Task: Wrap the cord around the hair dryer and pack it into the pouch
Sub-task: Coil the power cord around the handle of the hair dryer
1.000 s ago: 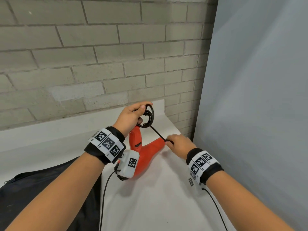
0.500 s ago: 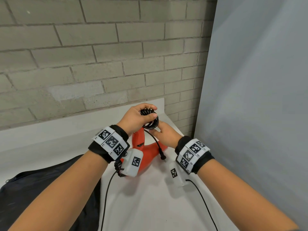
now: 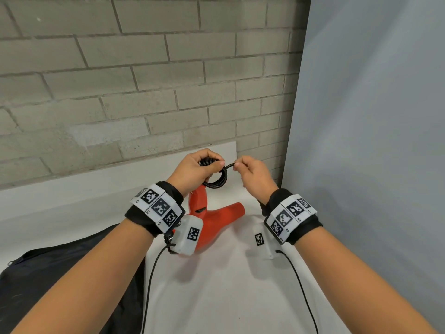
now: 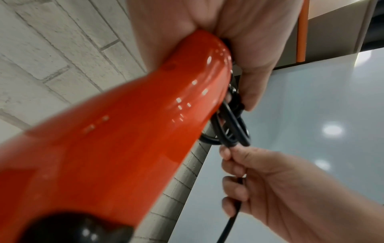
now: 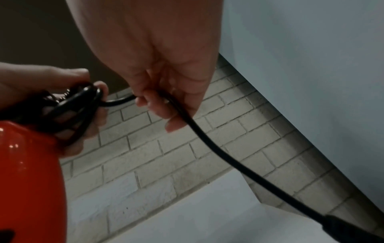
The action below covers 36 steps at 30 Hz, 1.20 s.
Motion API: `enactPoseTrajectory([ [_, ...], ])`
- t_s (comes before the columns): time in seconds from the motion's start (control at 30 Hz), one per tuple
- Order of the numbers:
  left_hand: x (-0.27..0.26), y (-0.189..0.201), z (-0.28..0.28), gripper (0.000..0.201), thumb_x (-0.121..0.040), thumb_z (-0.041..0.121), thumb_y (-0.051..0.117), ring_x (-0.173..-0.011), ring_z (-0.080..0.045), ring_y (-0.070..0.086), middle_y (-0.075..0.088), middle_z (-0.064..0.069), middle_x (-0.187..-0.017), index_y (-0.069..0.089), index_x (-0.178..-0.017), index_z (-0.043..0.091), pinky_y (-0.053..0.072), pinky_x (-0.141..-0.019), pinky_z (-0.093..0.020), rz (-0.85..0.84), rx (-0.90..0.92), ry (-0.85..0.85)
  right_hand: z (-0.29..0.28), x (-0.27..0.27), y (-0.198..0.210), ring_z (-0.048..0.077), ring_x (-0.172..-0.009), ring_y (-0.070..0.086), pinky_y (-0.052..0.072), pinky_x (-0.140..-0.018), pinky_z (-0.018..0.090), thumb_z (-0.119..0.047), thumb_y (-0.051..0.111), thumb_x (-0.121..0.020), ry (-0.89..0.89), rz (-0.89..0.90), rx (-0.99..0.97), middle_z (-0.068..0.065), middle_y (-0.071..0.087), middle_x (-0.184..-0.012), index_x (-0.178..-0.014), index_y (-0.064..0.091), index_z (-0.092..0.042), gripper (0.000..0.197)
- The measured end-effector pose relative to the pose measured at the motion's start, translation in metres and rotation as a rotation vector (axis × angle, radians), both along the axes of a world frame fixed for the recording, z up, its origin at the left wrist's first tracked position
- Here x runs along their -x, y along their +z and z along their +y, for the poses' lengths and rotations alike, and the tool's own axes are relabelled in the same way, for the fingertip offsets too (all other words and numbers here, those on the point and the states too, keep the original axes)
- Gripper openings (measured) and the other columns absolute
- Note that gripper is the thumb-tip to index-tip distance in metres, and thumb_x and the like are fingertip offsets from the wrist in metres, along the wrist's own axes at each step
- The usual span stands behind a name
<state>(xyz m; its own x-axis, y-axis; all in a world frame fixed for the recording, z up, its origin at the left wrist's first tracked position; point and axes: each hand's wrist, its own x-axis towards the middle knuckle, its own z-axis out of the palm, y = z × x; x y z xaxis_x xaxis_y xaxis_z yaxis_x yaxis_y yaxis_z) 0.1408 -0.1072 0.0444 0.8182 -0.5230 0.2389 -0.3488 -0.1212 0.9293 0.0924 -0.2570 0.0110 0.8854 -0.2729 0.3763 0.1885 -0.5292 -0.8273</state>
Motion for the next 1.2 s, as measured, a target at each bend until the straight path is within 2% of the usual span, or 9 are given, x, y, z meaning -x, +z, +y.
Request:
enactPoseTrajectory([
  [0.27,0.002,0.004,0.002,0.012,-0.084,0.012,0.062,-0.053,-0.008,0.049,0.054,0.001,-0.071,0.057,-0.083,0.023,0.044,-0.055,-0.016,-0.05,-0.125,-0.058,0.004,0.011,0.03,0.003,-0.052,0.038,0.034,-0.047,0.007,-0.013,0.044,-0.095,-0.073,-0.09,0.132,-0.009,0.043,-0.057,-0.092,0.064,0.0,0.024],
  [0.4,0.003,0.004,0.003,0.021,-0.086,0.015,0.059,-0.052,0.0,0.051,0.064,-0.007,-0.092,0.06,-0.106,0.022,0.042,-0.057,-0.016,-0.076,-0.204,-0.093,0.009,0.015,0.039,0.005,-0.055,0.041,0.031,-0.052,0.016,-0.016,0.044,-0.095,-0.035,-0.119,0.185,-0.008,0.045,-0.059,-0.091,0.065,-0.002,0.025],
  [0.5,0.004,0.005,0.002,0.019,-0.087,0.015,0.057,-0.044,0.001,0.045,0.058,-0.002,-0.077,0.064,-0.105,0.014,0.039,-0.05,-0.01,-0.09,-0.188,-0.073,0.006,0.016,0.039,0.009,-0.058,0.044,0.035,-0.055,0.018,-0.016,0.048,-0.093,-0.001,-0.122,0.128,-0.006,0.047,-0.06,-0.088,0.066,-0.002,0.023],
  [0.57,0.003,0.003,0.002,0.017,-0.088,0.015,0.057,-0.046,-0.003,0.043,0.054,0.002,-0.073,0.065,-0.102,0.016,0.038,-0.048,-0.01,-0.076,-0.155,-0.032,-0.001,0.019,0.033,0.006,-0.058,0.043,0.036,-0.054,0.012,-0.016,0.051,-0.092,0.038,-0.106,0.05,-0.008,0.047,-0.061,-0.086,0.065,-0.006,0.018],
  [0.67,0.003,0.002,0.0,0.015,-0.088,0.016,0.056,-0.053,-0.009,0.042,0.054,0.003,-0.072,0.065,-0.1,0.017,0.038,-0.05,-0.012,-0.054,-0.119,0.017,-0.015,0.022,0.017,0.004,-0.062,0.048,0.04,-0.058,0.004,-0.015,0.05,-0.093,0.111,0.032,0.03,-0.006,0.05,-0.065,-0.086,0.06,-0.007,0.014],
  [0.83,0.007,0.001,-0.002,0.01,-0.089,0.016,0.055,-0.064,-0.011,0.047,0.055,0.003,-0.074,0.063,-0.092,0.021,0.041,-0.059,-0.021,-0.043,-0.051,0.068,-0.037,0.02,-0.03,0.016,-0.08,0.051,0.041,-0.073,0.024,-0.012,0.051,-0.091,0.117,0.378,0.192,0.005,0.059,-0.088,-0.095,0.061,0.0,0.017],
  [1.0,0.008,-0.002,-0.004,0.013,-0.089,0.018,0.055,-0.074,-0.003,0.053,0.058,0.008,-0.081,0.064,-0.097,0.015,0.04,-0.065,-0.018,-0.039,0.0,0.134,-0.049,0.026,-0.063,0.024,-0.086,0.055,0.043,-0.076,0.023,-0.003,0.05,-0.088,0.084,0.577,0.27,0.008,0.058,-0.09,-0.084,0.057,-0.007,0.009],
  [1.1,0.01,-0.003,-0.007,0.011,-0.089,0.019,0.055,-0.078,-0.003,0.052,0.062,0.0,-0.096,0.065,-0.092,0.018,0.04,-0.07,-0.019,-0.063,-0.015,0.116,-0.045,0.027,-0.052,0.022,-0.081,0.052,0.043,-0.074,0.028,-0.001,0.047,-0.09,0.014,0.506,0.224,0.008,0.055,-0.084,-0.08,0.053,-0.011,0.015],
  [1.2,0.01,-0.003,-0.007,0.011,-0.088,0.023,0.054,-0.082,-0.004,0.052,0.063,-0.003,-0.104,0.066,-0.088,0.022,0.04,-0.079,-0.026,-0.071,-0.034,0.15,-0.036,0.03,-0.034,0.019,-0.072,0.055,0.045,-0.066,0.021,-0.002,0.05,-0.09,-0.046,0.249,-0.027,0.005,0.055,-0.078,-0.083,0.053,-0.012,0.012],
])
